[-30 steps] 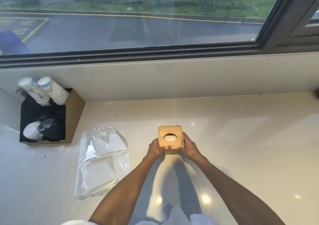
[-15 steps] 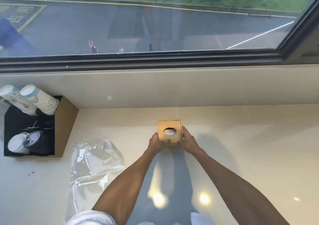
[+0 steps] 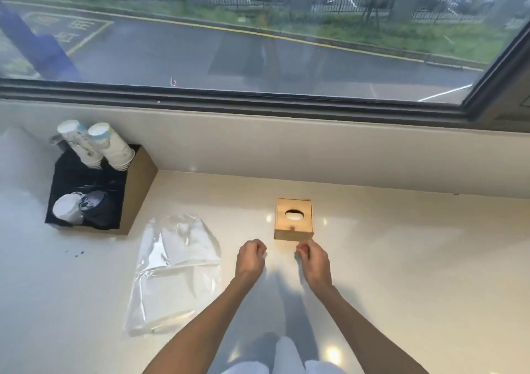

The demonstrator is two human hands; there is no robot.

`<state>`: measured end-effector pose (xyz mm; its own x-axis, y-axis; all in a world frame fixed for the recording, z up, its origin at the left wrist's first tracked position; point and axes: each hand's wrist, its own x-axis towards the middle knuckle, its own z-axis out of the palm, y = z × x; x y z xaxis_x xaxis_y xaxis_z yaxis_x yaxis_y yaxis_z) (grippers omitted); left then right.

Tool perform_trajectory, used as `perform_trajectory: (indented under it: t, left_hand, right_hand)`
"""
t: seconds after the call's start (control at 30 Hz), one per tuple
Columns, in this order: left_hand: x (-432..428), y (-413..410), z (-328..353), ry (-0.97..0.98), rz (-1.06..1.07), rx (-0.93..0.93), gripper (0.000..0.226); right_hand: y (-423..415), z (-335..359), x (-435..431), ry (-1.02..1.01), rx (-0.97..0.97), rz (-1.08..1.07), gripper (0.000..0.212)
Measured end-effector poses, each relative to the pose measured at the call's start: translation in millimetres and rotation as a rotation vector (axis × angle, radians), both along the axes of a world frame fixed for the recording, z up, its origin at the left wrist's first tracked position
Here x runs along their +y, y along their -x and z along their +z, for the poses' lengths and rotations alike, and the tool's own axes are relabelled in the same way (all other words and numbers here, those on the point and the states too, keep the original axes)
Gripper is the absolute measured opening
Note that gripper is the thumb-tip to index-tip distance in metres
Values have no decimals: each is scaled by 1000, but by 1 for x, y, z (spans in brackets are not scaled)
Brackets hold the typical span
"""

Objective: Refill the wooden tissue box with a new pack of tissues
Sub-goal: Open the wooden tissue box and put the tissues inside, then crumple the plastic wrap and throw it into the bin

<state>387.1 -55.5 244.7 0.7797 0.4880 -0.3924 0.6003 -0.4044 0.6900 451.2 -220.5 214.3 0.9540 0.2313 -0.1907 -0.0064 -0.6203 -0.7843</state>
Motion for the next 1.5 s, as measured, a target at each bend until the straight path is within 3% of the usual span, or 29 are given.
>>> perform_trajectory:
  t: [0.13,0.23,0.37,0.43,0.47,0.53,0.6,0.67,0.8,0.9,0.97,1.07,1.17,1.27,1.33,1.43,1.5]
  left_hand:
    - [28,98,-2,66,232,-151,23]
    - [76,164,-11,-9,442,-212,26]
    - [155,216,-28,-87,699,-198,23]
    - [194,223,-41,-64,745,-103,31]
    - [209,224,-48,-38,702,-7,44]
    - [230,224,-64,146,586,103,67]
    - [230,232,-71,427,529,57,74]
    - [215,248,-71,503,506,78,73]
    - [158,291,-62,679,599,69,80]
    - [126,320,-43,812,601,27,83]
    - [109,333,-23,762,510,-35,81]
    - [90,356,14,607,374,-197,59]
    - [77,393,55,524,309,-369,51]
    - [60,453,87,408,259,-450,55]
    - [54,495,103,317,212,-433,56]
    - [56,538,125,244,159,-402,57]
    - [57,553,142,248,63,-351,57]
  right_hand:
    - [77,-3,12,-92,160,40,15]
    - [116,4,45,-113,236,81,14]
    - [137,-1,112,-100,219,76,12]
    - [132,-11,150,-77,245,16,7]
    - [128,-21,168,-55,277,9,7]
    - [119,-47,199,27,381,77,30]
    - [119,-72,215,154,460,170,56]
    - [139,-77,215,270,526,236,67]
    - [203,-55,184,306,755,348,76]
    - [240,-38,152,203,830,299,63]
    - [256,-27,129,94,754,218,69]
    - [290,1,95,-27,759,210,94]
    - [341,22,67,-244,904,198,82]
    - [402,22,57,-306,906,153,93]
    - [445,33,58,-434,844,113,74]
    - [484,79,65,-591,585,69,43]
    - [497,116,69,-669,406,74,35]
